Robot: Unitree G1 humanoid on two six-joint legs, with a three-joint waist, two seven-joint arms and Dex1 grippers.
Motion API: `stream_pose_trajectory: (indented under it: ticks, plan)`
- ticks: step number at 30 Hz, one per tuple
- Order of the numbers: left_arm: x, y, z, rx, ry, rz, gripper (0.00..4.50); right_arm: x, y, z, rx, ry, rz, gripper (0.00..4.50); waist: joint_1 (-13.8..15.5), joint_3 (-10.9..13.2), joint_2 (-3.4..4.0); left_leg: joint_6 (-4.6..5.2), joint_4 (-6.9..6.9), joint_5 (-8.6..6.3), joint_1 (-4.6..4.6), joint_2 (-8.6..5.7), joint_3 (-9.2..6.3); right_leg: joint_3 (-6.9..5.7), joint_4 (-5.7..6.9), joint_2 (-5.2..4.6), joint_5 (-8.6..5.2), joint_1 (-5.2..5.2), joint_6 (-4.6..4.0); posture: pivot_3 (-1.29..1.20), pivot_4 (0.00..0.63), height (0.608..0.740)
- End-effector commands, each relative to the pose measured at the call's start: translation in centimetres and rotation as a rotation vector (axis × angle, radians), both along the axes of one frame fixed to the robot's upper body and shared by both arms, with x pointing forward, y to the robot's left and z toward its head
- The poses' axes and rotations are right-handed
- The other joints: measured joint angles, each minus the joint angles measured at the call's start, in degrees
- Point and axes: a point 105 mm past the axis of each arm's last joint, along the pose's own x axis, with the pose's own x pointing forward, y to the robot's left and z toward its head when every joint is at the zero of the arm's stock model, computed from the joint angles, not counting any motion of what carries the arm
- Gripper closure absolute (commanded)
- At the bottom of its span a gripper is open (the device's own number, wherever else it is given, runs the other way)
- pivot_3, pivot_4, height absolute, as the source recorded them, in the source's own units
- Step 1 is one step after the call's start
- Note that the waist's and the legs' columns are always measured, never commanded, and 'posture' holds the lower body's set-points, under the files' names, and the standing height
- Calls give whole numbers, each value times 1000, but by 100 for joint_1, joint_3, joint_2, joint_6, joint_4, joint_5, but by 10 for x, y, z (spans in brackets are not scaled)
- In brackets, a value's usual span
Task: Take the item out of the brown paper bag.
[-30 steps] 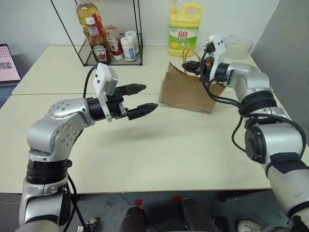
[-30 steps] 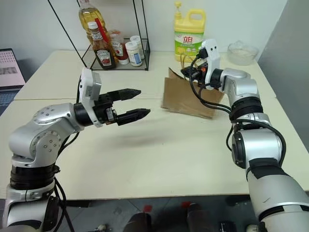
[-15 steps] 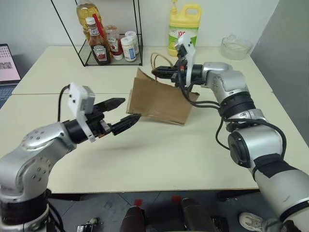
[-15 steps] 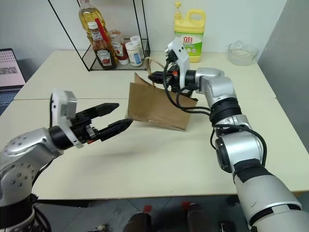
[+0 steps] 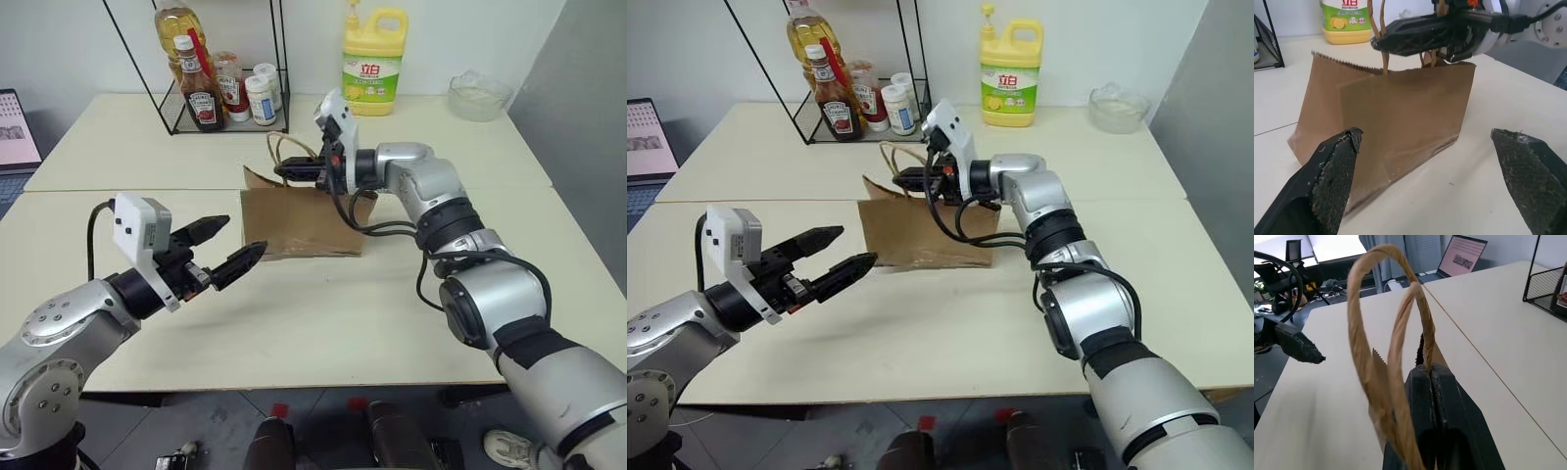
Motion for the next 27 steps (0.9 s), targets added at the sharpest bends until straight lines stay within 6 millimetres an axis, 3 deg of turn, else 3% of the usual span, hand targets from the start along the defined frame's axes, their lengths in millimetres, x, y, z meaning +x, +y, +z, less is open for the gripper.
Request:
stream_pose_trajectory:
  ticks: [1, 20, 23, 27]
  plan:
    - [-1, -3, 10, 9, -50, -14, 0, -6, 8, 12, 13, -82, 43, 4482, 0, 0, 0, 0, 0, 0, 0, 0, 0, 0, 0, 0, 0, 0, 0, 0, 150, 740]
    - [11, -16, 7, 6, -51, -90, 0, 16, 8, 3, -14, -124, -159, 4482, 14, 0, 0, 0, 0, 0, 1, -1, -2, -1, 0, 0, 0, 1, 0, 0, 150, 740]
    - [13, -17, 6, 5, -50, -98, 0, 11, 6, 5, -4, -105, -114, 3865, 14, 0, 0, 0, 0, 0, 1, 0, -2, -2, 0, 0, 0, 1, 0, 0, 150, 740]
    - [15, -17, 6, 7, -50, -105, 0, 3, -3, 11, -7, -104, -64, 2455, 26, 0, 0, 0, 0, 0, -1, -1, -4, -3, 0, 0, 0, 1, 0, 0, 150, 740]
